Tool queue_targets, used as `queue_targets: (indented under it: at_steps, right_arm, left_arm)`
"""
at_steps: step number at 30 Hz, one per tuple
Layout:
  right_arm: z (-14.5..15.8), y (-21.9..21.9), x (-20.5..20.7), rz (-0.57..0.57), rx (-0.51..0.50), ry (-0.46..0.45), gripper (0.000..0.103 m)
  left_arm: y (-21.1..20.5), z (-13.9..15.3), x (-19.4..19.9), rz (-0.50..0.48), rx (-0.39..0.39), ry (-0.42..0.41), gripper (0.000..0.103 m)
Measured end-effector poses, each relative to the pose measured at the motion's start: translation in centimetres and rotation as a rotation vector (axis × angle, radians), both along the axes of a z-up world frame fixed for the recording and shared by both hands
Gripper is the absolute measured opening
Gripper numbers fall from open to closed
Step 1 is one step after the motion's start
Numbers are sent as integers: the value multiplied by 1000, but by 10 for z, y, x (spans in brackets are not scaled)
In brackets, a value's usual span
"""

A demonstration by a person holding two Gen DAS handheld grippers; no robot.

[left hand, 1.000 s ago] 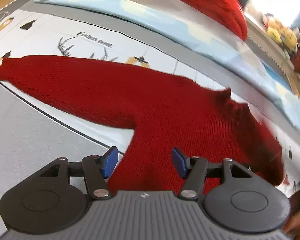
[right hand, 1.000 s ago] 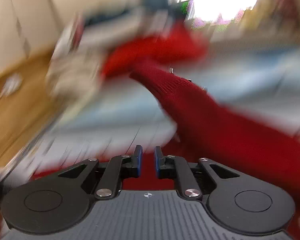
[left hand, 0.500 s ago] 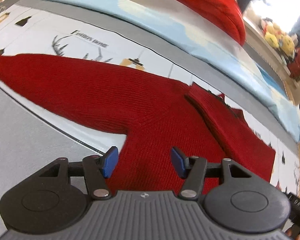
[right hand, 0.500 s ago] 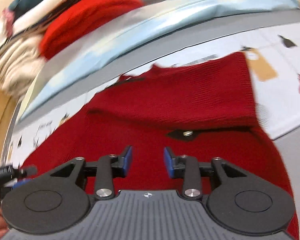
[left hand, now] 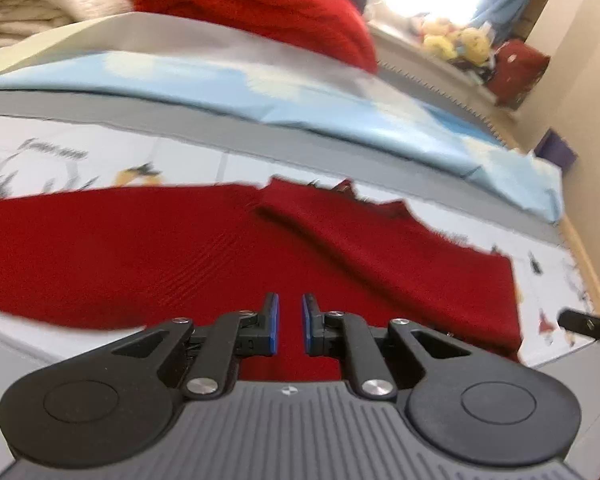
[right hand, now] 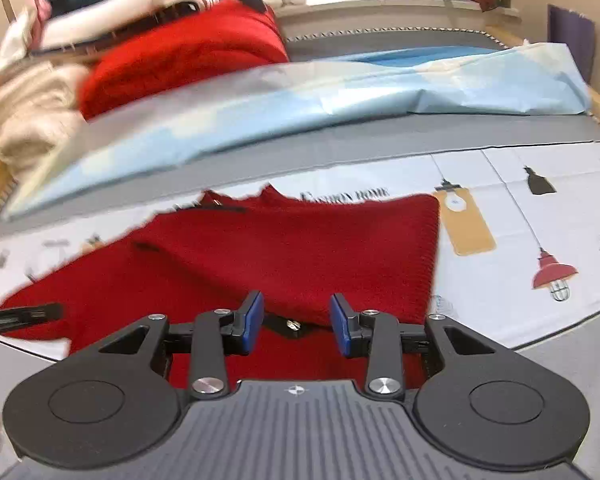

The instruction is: Fold small clothes

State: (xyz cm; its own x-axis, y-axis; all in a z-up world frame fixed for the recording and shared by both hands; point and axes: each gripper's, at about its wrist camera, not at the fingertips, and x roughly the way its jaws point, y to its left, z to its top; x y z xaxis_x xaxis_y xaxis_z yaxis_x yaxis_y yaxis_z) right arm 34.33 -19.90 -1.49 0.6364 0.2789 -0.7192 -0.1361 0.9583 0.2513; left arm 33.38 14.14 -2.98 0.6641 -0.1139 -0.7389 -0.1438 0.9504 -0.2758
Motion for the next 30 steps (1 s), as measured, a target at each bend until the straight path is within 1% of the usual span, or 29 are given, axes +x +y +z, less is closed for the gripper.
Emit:
queue_targets:
  at_steps: [2, 4, 5, 7, 8, 9, 10, 12, 15, 18, 19, 20, 21, 22, 24, 26, 27, 29, 30]
  right_arm:
    - [6, -8, -1, -10, -1, -18, 39]
    - [5, -15, -2, -19, -14, -19, 39]
    - [4, -17, -1, -26, -16, -13, 39]
    - [0, -21, 0, -33, -11, 8, 39]
    - [0, -23, 1, -36, -4, 12, 39]
    - [0, -25, 1, -39, 2, 11, 39]
    - [1, -27, 0, -39, 3, 9, 39]
    - [3, -31, -1, -40, 0, 2, 39]
    - [2, -35, -1, -44, -3, 2, 39]
    - [-2, -36, 2, -55, -1, 23, 39]
    - [-2, -35, 3, -54, 4, 25, 39]
    - [-2, -34, 3, -53, 6, 25, 39]
    - [-2, -32, 3, -50, 5, 25, 39]
    - [-1, -30, 2, -43, 3, 21, 39]
    - [0, -26, 2, -31, 3, 19, 39]
    - [-1, -23, 2, -26, 5, 23, 39]
    - [-1, -23, 2, -27, 8, 25, 39]
    - [0, -22, 3, -32, 23, 32, 39]
    - [1, -22, 3, -34, 33, 34, 39]
  left_arm:
    - [-1, -7, 22, 3, -49, -26, 13]
    - [0, -17, 47, 24, -107, -25, 13]
    - [0, -24, 61, 47, -114, -18, 20]
    - [1, -39, 86, 89, -96, 3, 34]
    - [2, -46, 96, 106, -80, 11, 35]
    - [4, -54, 107, 133, -83, 23, 35]
    - [8, -62, 117, 159, -123, 42, 35]
    - [19, -80, 133, 201, -229, 82, 34]
    - [32, -94, 147, 273, -269, 91, 34]
    - [38, -105, 157, 270, -342, 116, 34]
    - [42, -107, 159, 266, -346, 116, 34]
    - [43, -107, 160, 254, -339, 114, 30]
    - [43, -106, 160, 243, -320, 114, 23]
    - [44, -101, 158, 223, -299, 105, 9]
    - [42, -77, 143, 167, -258, 39, 8]
    - [40, -44, 119, 141, -174, -29, 8]
    - [41, -30, 106, 144, -136, -47, 8]
    - [51, -6, 73, 173, -53, -58, 9]
    - [60, -1, 60, 192, -27, -33, 10]
